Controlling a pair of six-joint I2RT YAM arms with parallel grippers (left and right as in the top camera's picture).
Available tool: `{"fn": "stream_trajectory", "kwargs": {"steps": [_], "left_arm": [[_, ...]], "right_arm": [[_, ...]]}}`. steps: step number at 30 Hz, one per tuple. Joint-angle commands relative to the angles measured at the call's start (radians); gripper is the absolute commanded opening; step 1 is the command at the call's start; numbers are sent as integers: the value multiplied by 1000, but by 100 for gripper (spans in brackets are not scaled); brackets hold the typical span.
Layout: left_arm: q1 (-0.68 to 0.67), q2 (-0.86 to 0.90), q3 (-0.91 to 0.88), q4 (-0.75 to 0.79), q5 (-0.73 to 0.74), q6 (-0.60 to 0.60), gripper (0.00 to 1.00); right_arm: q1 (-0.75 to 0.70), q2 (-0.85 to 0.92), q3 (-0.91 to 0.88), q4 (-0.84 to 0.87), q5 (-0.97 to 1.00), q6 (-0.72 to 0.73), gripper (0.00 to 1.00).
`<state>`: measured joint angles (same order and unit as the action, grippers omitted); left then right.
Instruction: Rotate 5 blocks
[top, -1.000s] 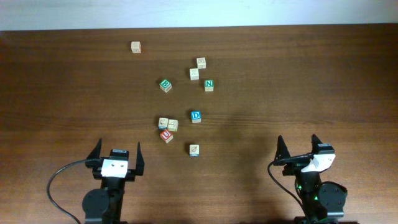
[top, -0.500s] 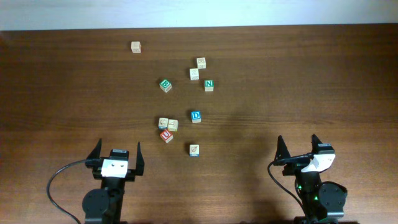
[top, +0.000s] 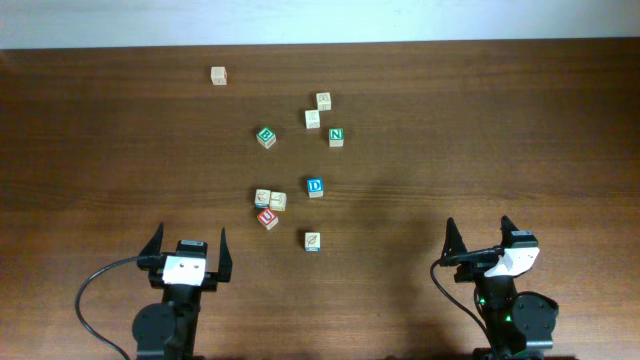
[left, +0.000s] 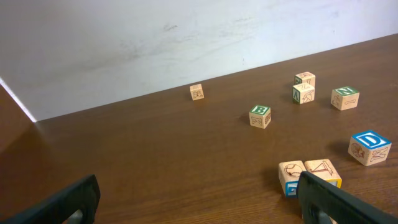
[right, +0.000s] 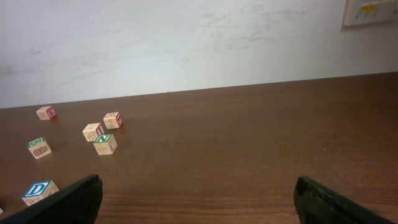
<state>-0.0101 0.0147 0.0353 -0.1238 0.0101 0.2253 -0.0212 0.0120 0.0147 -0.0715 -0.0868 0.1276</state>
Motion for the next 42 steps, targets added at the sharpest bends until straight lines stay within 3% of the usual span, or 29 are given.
{"fn": "stream_trajectory", "kwargs": {"steps": [1, 42], "left_arm": [[5, -9, -7, 3, -7, 16, 99], [5, -9, -7, 3, -40, 16, 99]], "right_arm": [[-5, -9, -9, 0, 9, 0, 98], [-5, -8, -9, 19, -51, 4, 98]]}}
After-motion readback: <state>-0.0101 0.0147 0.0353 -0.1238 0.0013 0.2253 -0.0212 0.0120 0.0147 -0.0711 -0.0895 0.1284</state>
